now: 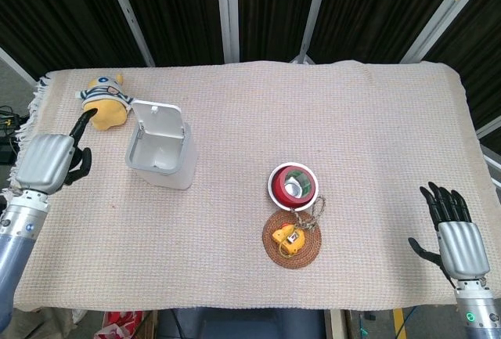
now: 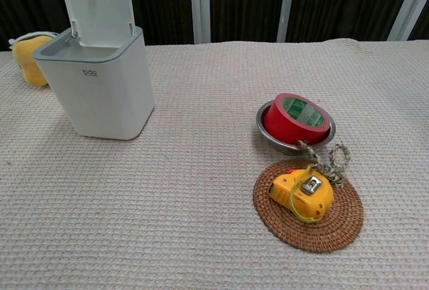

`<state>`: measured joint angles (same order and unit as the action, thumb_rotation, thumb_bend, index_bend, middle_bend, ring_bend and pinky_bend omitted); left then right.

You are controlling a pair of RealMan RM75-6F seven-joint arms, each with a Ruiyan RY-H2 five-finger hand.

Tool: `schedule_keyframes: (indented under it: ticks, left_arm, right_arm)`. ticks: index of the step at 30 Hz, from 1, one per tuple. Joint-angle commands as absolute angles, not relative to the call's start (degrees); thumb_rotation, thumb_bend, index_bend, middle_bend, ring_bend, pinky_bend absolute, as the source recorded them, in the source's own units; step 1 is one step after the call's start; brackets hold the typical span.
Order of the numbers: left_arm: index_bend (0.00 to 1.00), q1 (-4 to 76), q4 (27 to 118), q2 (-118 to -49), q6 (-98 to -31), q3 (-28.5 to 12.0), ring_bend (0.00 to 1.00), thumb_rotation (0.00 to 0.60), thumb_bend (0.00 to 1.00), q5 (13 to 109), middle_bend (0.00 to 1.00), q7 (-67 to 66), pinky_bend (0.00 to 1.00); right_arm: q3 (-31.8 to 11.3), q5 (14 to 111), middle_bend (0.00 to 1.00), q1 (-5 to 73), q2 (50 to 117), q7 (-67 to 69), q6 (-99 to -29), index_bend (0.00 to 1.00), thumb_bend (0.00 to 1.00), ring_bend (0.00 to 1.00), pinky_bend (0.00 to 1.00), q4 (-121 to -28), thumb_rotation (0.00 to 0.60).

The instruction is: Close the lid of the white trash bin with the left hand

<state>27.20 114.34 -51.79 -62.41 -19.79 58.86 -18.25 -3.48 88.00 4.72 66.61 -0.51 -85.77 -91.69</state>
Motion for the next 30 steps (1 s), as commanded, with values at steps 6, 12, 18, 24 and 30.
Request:
schedule_keyframes:
  ticks: [6, 12, 18, 24, 30]
  left_arm:
    - [0.00, 43.99, 111.40, -50.51, -52.12, -23.23, 0.95, 0.600, 0.67, 34.25, 1.00, -29.93, 0.98]
    - [0.00, 52.49, 107.49, -54.09, -51.45, -21.45, 0.95, 0.600, 0.68, 22.61, 1.00, -35.89, 0.98]
    - [0.05, 58.37, 104.31, -57.45, -52.41, -20.05, 0.95, 0.600, 0.69, 14.64, 1.00, -39.28, 0.98]
    - [0.13, 61.72, 103.65, -58.50, -52.39, -18.79, 0.95, 0.600, 0.69, 8.90, 1.00, -40.89, 0.98]
    - [0.17, 62.86, 104.46, -58.40, -52.47, -18.14, 0.95, 0.600, 0.70, 8.06, 1.00, -40.31, 0.98]
  right_arm:
    - [-3.55, 87.40, 0.00, 4.84, 66.34, 0.15, -85.14, 0.00, 0.24, 0.00, 0.00, -92.05, 0.600]
    - [-3.59, 87.07, 0.00, 4.94, 66.21, 0.91, -84.75, 0.00, 0.24, 0.00, 0.00, -92.20, 0.600]
    - [-3.62, 86.89, 0.00, 4.96, 66.07, 1.32, -84.61, 0.00, 0.24, 0.00, 0.00, -92.33, 0.600]
    - [-3.69, 86.88, 0.00, 4.78, 65.98, 1.88, -84.98, 0.00, 0.24, 0.00, 0.00, -92.38, 0.600]
    - [-3.51, 87.09, 0.00, 4.68, 65.98, 1.84, -85.10, 0.00, 0.24, 0.00, 0.00, -92.31, 0.600]
